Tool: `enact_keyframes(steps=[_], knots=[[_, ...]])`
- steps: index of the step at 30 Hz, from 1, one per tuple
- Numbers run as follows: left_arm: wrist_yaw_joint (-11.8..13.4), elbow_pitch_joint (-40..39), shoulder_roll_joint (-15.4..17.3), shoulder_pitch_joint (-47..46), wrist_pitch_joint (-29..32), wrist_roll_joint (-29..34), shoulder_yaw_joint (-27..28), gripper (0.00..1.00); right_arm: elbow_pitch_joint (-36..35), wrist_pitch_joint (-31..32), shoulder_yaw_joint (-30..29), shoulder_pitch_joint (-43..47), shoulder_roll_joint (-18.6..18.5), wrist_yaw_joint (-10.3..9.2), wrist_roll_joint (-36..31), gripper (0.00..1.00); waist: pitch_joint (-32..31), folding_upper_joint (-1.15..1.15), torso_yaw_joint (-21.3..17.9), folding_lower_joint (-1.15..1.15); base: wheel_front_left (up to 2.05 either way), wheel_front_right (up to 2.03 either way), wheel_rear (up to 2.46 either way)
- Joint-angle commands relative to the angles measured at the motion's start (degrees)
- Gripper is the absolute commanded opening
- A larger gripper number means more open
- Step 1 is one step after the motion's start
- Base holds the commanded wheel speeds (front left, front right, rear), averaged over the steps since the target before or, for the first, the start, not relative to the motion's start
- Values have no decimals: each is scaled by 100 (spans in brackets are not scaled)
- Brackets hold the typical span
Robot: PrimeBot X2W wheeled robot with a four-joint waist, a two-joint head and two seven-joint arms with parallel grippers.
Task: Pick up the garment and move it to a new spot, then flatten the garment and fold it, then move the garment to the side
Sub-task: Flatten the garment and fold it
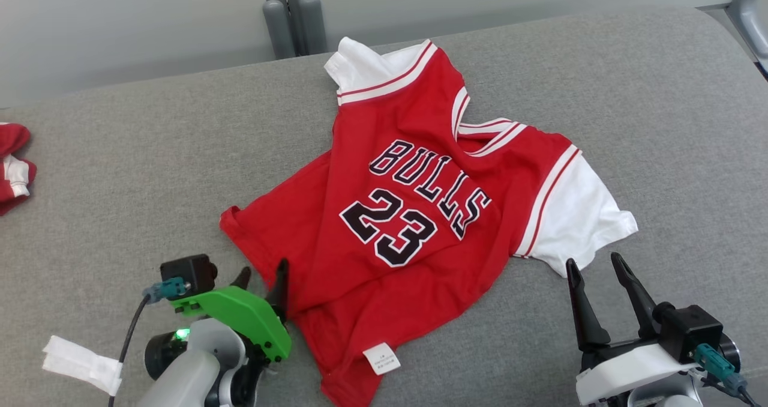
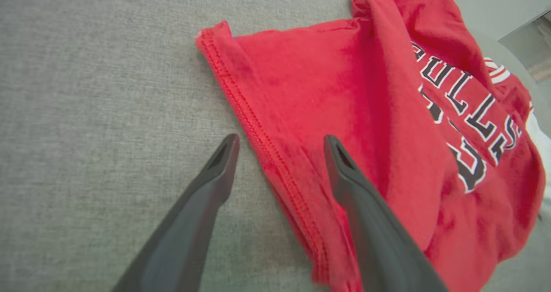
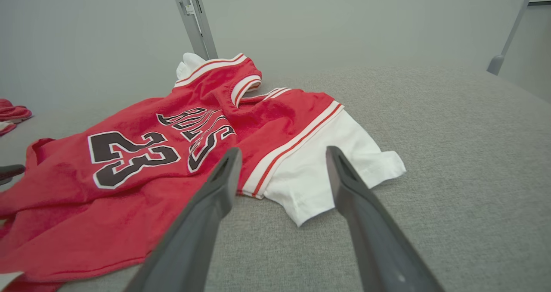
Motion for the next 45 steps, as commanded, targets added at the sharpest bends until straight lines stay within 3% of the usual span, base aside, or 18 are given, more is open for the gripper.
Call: enact_keyframes(steps=[1,7,8,9,16,22,31,37,44,45], knots=[[-73,-37,-42,34,79,-54,-23,100,-14,-18,16,-65,-18,-2,12,100,33,0,30,0,0,0,0],[-275,193,-300,-201,424,-228,-180,100,16,-18,56,-112,-53,-2,45,100,160,0,-53,0,0,0,0],[-343,303,-373,-225,525,-313,-208,82,24,-18,61,-139,-56,-1,50,100,190,0,-81,0,0,0,0],[-476,379,-423,-258,629,-356,-256,0,35,-18,71,-155,-59,-1,51,100,208,0,-111,0,0,0,0],[-667,846,-445,-827,63,-177,-40,0,48,-18,65,-268,-61,-2,78,100,324,0,-236,0,0,0,0],[-580,1336,-319,-1403,-509,28,221,0,75,-18,88,-315,-49,-2,83,100,373,0,-316,0,0,0,0],[-686,1950,-216,-1726,-970,78,409,0,104,-18,68,-281,-17,-2,88,100,347,0,-397,0,0,0,0],[-617,2201,-136,-2165,-1316,240,536,0,96,-18,89,-360,-63,-2,74,100,370,0,-370,0,0,0,0],[-635,2672,-258,-2381,-1310,293,505,0,116,-18,113,-346,-72,-2,74,100,343,0,-388,0,0,0,0],[-640,2753,-260,-2319,-1300,327,462,97,123,-18,117,-312,-64,-2,71,100,324,0,-396,0,0,0,0]])
